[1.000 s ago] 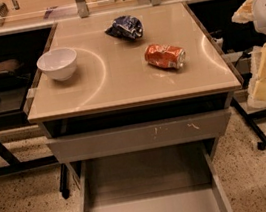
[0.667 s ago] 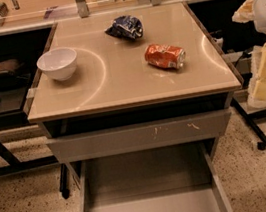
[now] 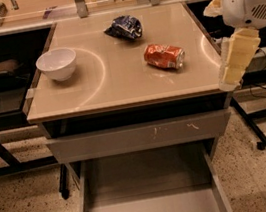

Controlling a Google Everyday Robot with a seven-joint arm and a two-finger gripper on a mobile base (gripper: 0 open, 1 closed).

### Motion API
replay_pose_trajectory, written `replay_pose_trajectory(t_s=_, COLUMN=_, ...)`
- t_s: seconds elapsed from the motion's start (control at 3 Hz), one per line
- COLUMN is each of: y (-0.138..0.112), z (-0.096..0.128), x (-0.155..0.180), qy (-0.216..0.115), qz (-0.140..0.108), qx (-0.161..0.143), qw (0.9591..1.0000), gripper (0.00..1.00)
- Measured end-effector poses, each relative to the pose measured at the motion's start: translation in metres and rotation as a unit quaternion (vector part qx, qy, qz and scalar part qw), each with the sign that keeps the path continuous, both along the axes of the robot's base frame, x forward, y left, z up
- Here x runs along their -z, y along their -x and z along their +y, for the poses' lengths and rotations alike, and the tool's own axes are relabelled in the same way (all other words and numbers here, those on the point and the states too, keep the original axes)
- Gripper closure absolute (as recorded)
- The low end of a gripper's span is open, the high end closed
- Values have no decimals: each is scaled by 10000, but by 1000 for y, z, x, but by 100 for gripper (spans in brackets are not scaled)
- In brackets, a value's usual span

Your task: Place coke can into middle drawer

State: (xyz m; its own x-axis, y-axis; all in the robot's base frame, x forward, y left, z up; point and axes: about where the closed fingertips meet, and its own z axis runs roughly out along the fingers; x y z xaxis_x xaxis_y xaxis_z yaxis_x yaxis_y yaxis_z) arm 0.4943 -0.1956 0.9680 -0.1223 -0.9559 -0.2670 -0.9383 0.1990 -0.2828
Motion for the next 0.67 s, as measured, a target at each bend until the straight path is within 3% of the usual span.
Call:
replay_pose_trajectory(t_s=0.33, y=-32, z=6, x=3, qy=-260, qz=-340, qx=-331, qw=9985, gripper=0)
replay_pose_trajectory(t_s=0.67, y=-32, z=6, x=3, qy=-261, qz=-340, qx=-331, qw=9985, gripper=0)
